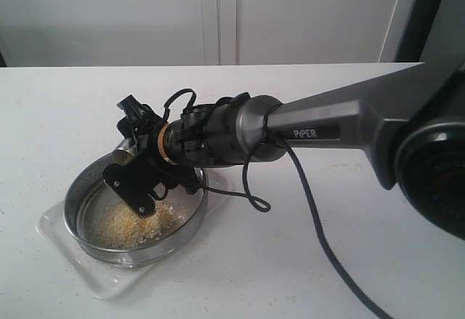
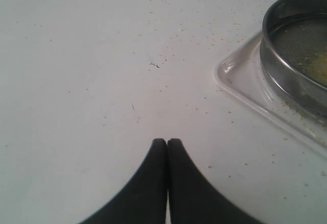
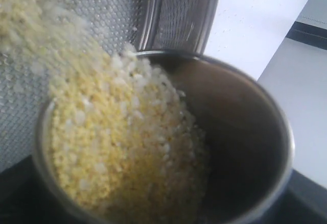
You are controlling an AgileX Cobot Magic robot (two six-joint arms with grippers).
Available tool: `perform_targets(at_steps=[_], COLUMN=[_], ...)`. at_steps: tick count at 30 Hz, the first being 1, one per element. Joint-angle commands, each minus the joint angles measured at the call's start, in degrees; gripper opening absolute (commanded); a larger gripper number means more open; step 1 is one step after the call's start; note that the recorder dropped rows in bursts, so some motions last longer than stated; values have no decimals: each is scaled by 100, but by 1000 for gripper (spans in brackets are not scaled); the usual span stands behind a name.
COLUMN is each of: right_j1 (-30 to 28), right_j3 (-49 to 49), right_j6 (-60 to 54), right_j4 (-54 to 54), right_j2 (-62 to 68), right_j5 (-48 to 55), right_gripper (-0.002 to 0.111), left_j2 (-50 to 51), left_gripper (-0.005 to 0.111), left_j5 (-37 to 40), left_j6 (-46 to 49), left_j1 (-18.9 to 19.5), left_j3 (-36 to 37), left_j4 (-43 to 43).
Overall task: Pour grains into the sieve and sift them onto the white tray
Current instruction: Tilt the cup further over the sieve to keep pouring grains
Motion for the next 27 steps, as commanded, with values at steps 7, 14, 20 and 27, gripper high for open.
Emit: perform_targets(at_steps=[7, 14, 20, 27], right_j1=[-8, -8, -8, -8], right_j3=[-176, -245, -245, -245], right_j6=[144, 361, 371, 359], right_j4=[-40, -53, -53, -53], right_j2=[-48, -48, -107, -272], right_j5=[825, 1200, 1188, 1270], right_gripper=[0, 0, 0, 0], left_j2=[-27, -27, -27, -27], left_gripper=[0, 0, 0, 0], left_j5=[100, 100, 100, 100], left_j6=[17, 17, 17, 17], left_j1=[-28, -28, -28, -28], left_j3=[60, 60, 60, 60], left_j4=[-56, -56, -56, -56])
